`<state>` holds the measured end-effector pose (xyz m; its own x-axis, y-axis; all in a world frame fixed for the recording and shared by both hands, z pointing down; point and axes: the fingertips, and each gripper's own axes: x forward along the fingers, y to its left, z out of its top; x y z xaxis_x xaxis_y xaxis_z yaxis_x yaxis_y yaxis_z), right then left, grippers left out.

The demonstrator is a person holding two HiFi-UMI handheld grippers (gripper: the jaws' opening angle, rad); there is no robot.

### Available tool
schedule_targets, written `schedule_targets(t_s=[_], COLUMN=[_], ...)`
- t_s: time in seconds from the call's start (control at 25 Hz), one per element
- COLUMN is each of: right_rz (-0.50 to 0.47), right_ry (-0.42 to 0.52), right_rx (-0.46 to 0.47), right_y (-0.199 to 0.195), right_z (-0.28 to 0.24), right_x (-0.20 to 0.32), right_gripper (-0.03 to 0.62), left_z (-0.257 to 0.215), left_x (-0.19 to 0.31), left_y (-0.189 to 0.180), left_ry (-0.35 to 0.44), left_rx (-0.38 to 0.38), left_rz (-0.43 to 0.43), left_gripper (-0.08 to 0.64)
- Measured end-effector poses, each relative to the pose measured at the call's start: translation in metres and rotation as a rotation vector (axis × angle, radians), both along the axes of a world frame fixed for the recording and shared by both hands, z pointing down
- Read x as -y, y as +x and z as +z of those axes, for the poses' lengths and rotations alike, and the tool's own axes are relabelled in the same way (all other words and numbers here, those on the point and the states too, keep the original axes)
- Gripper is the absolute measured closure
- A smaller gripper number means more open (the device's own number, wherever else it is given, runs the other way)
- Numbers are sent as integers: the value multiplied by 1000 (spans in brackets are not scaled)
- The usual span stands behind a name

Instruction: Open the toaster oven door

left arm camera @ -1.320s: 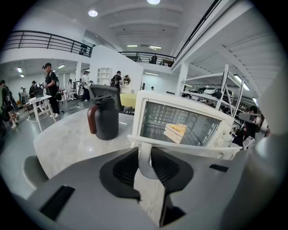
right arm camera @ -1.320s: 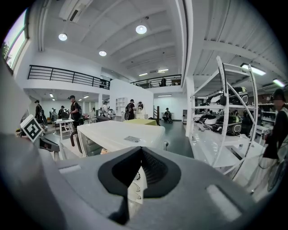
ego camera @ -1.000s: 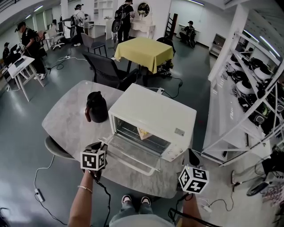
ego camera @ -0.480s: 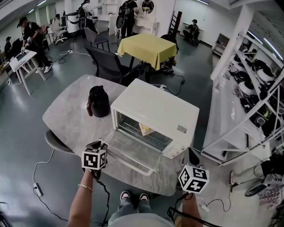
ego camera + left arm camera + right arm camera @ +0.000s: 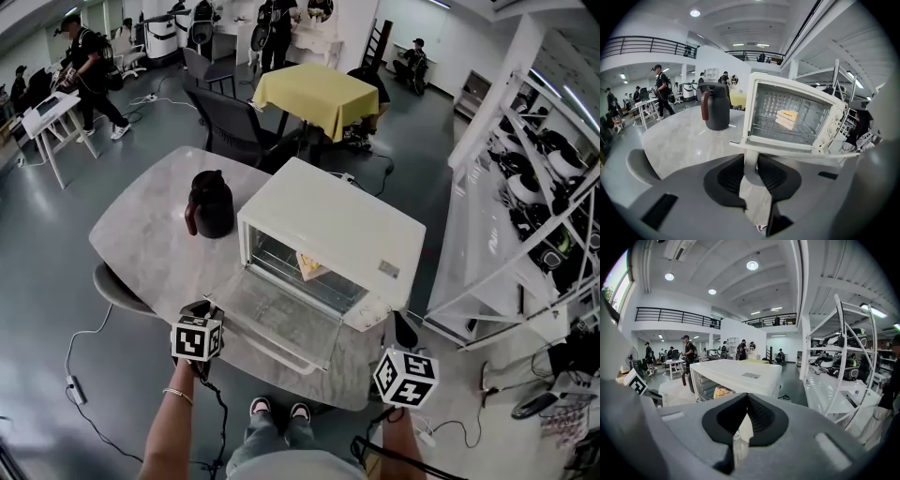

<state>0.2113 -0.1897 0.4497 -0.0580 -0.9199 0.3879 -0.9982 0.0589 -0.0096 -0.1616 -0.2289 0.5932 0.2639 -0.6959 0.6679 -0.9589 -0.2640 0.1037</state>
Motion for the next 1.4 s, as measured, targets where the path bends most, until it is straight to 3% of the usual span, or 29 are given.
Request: schedule_targets(t_s=[1.4], right_rz=[-130], right_ry=[-124], right_rx=[14], right_y=[-60], right_z=[55], right_x=[11], right_gripper=[588], left_z=[42], left_x=[-14], left_y=[-3], left_ry=[22], left_rx=[-37], left_rz=[127], left_gripper=[472])
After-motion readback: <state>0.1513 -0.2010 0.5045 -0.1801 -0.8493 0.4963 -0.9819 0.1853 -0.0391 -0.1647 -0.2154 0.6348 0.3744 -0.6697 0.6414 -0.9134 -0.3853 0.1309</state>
